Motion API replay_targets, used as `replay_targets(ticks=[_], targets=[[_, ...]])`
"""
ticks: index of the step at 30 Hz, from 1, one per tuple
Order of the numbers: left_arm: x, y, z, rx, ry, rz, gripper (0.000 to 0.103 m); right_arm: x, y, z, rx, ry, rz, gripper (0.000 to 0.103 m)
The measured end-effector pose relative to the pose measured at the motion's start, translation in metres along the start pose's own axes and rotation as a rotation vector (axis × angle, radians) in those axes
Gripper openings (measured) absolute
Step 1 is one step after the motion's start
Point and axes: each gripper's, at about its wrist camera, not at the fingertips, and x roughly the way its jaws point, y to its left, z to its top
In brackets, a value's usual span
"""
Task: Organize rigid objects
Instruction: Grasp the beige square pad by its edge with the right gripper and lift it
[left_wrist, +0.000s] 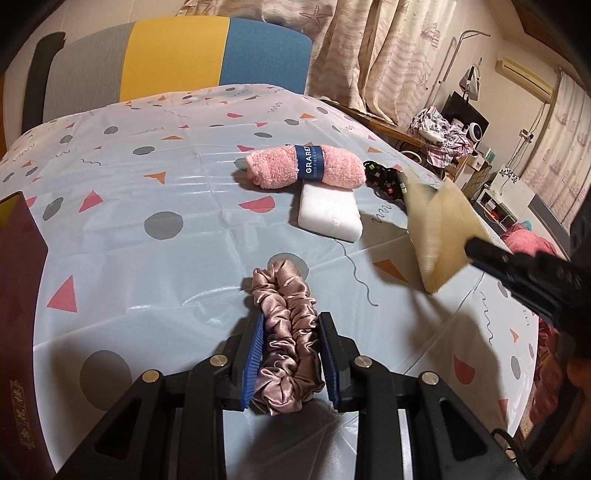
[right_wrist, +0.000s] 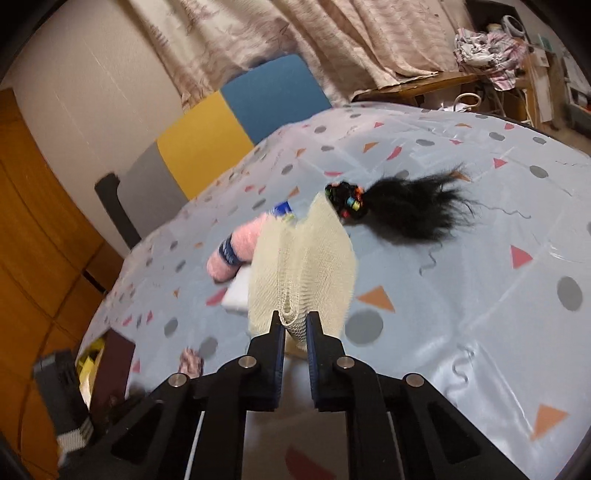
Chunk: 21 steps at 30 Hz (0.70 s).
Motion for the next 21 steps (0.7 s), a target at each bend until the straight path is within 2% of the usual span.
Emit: replay_targets(ticks=[1, 3, 4, 5, 7, 10, 13, 17, 19, 21], targets=[[0.000, 0.000, 0.000, 0.000, 0.000, 0.000, 0.028, -0.003, 0.000, -0.002, 0.004, 0.008, 0.023, 0.017], [0.000, 0.000, 0.000, -0.001, 0.000, -0.001, 0.028, -0.007, -0.002, -0.004, 0.025, 0.006, 0.047, 0.045], [0.000, 0.000, 0.000, -0.001, 0.000, -0.002, 0.028, -0.009, -0.004, -0.005, 0.046, -0.006, 0.032, 0.083], [0.000, 0.001, 0.000, -0.002, -0.001, -0.003, 0.028, -0.012, -0.006, -0.005, 0.067, -0.026, 0.013, 0.103], [0.000, 0.001, 0.000, -0.005, -0.001, -0.007, 0.028, -0.012, -0.008, -0.001, 0.086, -0.042, 0.003, 0.103], [0.000, 0.002, 0.000, -0.008, -0.002, -0.011, 0.028, 0.006, -0.004, 0.009, 0.088, 0.032, -0.027, 0.103], [-0.001, 0.003, 0.000, -0.009, -0.003, -0.012, 0.028, 0.021, 0.004, 0.021, 0.091, 0.045, -0.038, 0.103], [-0.001, 0.005, 0.000, -0.020, -0.004, -0.026, 0.028, 0.057, 0.009, 0.032, 0.071, 0.131, -0.083, 0.103], [-0.001, 0.007, 0.000, -0.030, -0.006, -0.037, 0.028, 0.075, 0.004, 0.031, 0.097, 0.188, -0.133, 0.098], [-0.001, 0.007, 0.000, -0.032, -0.007, -0.040, 0.028, 0.085, 0.003, 0.028, 0.109, 0.213, -0.138, 0.095]])
